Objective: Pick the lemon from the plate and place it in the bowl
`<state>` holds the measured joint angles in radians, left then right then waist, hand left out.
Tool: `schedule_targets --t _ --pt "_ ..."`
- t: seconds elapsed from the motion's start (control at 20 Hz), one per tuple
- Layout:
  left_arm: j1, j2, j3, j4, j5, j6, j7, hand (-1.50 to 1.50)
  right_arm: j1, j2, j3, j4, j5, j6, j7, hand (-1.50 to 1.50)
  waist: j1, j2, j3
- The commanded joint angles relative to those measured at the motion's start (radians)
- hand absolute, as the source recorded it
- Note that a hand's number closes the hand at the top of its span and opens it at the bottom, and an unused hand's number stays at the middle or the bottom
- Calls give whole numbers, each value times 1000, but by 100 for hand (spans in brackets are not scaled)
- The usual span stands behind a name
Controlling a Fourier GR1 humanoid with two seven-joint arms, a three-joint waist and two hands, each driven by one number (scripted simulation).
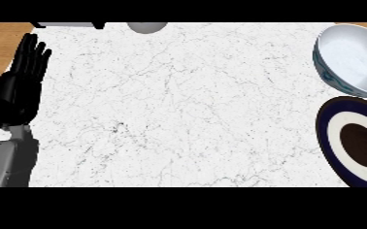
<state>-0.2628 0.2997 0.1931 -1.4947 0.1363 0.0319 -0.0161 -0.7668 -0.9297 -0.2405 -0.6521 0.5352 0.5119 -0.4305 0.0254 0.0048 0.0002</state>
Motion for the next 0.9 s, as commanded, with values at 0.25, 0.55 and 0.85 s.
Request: schedule_targets --t 0.25,0.55,0.85 --pt "-15 23 8 -54 16 -13 72 0 -69 117 38 194 124 -212 127 150 10 4 1" --pt "21 -7 0 -13 -1 -17 -1 0 -98 237 -39 329 46 -241 114 -150 15 9 2" --pt "-35 17 20 4 11 -16 38 0 -94 245 -175 356 -86 -279 -8 -150 4 9 3"
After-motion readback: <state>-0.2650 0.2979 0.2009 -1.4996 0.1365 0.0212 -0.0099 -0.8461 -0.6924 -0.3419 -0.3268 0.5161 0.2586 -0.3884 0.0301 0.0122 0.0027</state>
